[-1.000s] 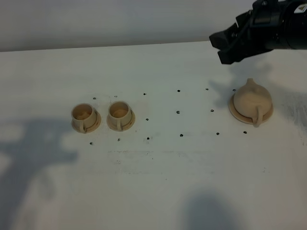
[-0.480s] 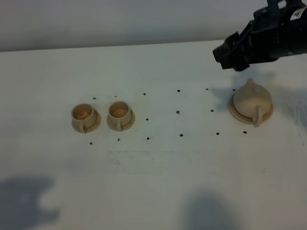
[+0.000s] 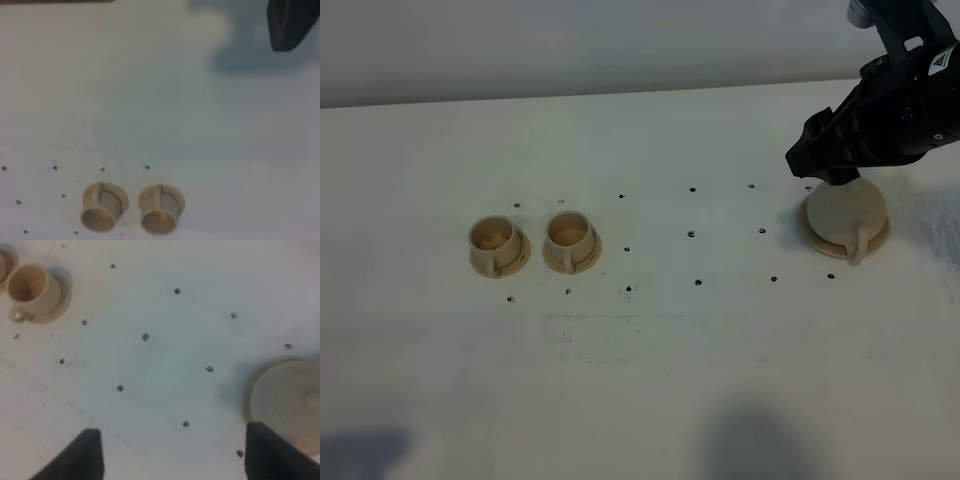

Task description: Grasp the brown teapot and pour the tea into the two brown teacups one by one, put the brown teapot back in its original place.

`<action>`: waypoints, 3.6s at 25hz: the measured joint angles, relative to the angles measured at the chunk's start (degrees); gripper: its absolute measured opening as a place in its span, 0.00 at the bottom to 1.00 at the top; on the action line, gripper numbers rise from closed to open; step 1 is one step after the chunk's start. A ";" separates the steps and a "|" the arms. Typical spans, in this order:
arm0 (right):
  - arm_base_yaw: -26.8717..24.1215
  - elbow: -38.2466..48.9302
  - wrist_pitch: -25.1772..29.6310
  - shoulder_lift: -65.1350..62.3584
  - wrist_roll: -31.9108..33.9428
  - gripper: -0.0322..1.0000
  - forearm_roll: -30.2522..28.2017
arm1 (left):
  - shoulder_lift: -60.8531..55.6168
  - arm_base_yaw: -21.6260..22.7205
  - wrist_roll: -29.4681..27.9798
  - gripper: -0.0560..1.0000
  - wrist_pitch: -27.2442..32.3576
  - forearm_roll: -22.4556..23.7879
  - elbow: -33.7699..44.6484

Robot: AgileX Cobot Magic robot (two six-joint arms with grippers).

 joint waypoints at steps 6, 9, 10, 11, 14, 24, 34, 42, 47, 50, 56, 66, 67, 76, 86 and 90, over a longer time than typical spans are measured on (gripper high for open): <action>0.00 0.00 1.05 0.00 0.30 0.59 -0.30 | -5.72 0.00 -0.96 0.37 -0.24 0.00 2.93; 0.00 0.00 1.82 0.00 1.56 0.59 -1.38 | -6.16 0.00 -0.79 0.37 -0.52 0.00 3.25; 0.00 0.00 1.98 0.00 1.90 0.59 -1.81 | -6.21 0.00 -0.79 0.37 -0.46 0.00 3.37; 0.00 0.17 2.05 0.00 2.26 0.59 -2.31 | -6.27 0.00 -0.67 0.37 -0.41 0.00 3.42; 0.00 2.60 -0.05 0.00 3.03 0.59 -3.29 | -6.27 0.00 0.51 0.37 -0.41 -0.44 3.73; 0.00 9.18 -8.57 0.00 4.10 0.59 -3.93 | -6.27 0.00 1.66 0.37 -0.35 -1.53 3.78; 0.00 9.18 -8.61 0.00 4.27 0.59 -3.88 | -6.27 0.00 1.66 0.37 -0.35 -1.70 3.78; 0.00 9.18 -7.17 0.00 4.32 0.59 -3.88 | -6.27 0.00 1.66 0.37 -0.35 -1.70 3.78; 0.00 9.18 -8.23 0.00 5.83 0.59 -4.26 | -6.27 0.00 1.66 0.37 -0.35 -1.70 3.78; -0.06 9.18 -8.42 0.00 8.29 0.59 -5.51 | -6.27 0.00 1.66 0.37 -0.35 -1.70 3.78; -3.16 9.18 -9.47 0.34 14.13 0.59 -10.79 | -6.27 0.00 1.66 0.37 -0.35 -1.70 3.78; -4.08 7.32 -9.28 8.59 20.12 0.57 -13.23 | -6.27 0.00 1.70 0.37 -0.40 -1.70 3.78; -4.22 6.30 -8.27 9.87 20.13 0.56 -13.29 | -6.27 0.00 1.70 0.37 -0.40 -1.70 3.78; -5.31 2.66 -4.14 13.68 22.00 0.50 -15.42 | -6.27 0.00 1.70 0.37 -0.40 -1.70 3.78; -6.21 2.18 -2.18 15.91 23.13 0.49 -17.65 | -6.27 0.00 1.70 0.37 -0.40 -1.70 3.78; -6.26 2.18 -2.13 17.32 23.13 0.49 -17.49 | -6.27 0.00 1.70 0.37 -0.40 -1.70 3.78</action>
